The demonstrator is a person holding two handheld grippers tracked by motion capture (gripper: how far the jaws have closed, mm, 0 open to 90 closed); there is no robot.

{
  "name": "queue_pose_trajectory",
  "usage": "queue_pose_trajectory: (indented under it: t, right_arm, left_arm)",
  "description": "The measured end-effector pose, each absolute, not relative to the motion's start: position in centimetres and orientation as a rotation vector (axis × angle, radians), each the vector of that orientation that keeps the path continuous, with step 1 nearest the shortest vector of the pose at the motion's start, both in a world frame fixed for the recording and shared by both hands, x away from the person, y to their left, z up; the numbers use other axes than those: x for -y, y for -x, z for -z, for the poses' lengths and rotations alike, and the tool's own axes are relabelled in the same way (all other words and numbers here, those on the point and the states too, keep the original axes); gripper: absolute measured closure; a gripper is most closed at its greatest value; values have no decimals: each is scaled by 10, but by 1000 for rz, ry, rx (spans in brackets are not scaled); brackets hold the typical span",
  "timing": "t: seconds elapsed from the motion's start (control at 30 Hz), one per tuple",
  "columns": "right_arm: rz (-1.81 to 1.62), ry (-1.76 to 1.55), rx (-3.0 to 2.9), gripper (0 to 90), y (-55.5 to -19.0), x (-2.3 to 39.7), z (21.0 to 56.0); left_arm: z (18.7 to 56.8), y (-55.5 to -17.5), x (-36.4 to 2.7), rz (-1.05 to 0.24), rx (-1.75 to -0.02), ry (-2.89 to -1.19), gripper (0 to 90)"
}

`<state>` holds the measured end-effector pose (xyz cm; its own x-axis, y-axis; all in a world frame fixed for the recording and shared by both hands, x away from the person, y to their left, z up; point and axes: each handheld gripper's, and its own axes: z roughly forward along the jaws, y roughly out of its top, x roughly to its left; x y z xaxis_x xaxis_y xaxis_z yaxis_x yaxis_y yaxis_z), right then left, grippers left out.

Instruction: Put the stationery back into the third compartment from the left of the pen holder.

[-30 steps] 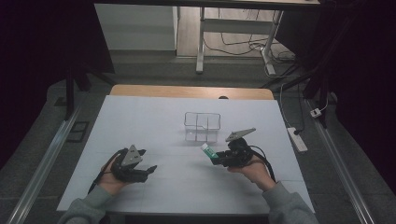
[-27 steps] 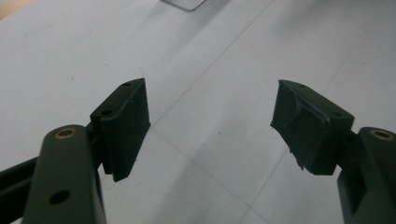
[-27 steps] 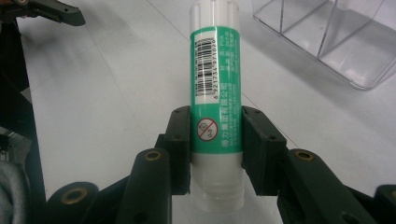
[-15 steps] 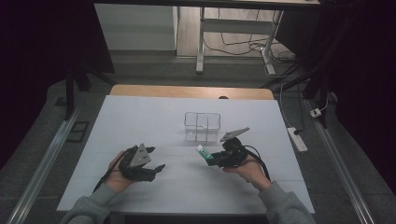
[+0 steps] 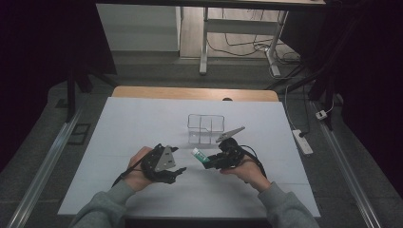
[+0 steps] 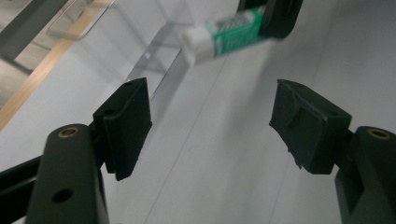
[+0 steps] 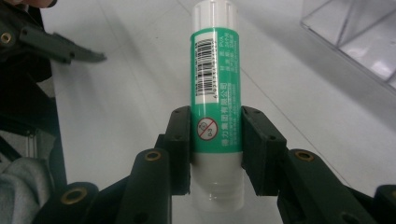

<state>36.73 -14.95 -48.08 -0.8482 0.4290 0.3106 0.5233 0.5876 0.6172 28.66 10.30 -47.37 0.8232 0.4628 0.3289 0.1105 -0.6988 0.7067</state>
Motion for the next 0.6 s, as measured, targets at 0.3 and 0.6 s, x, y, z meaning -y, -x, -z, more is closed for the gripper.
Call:
queue_pose_trajectory:
  t: [0.3,0.6]
  right_arm:
    - [1076,778,2674,640,-370,148,481]
    - [992,733,2665,640,-371,138,487]
  left_arm:
    - [482,-294,-88,-646,-380,-2346,284]
    - [485,-296,-81,-649,-320,-2377,295]
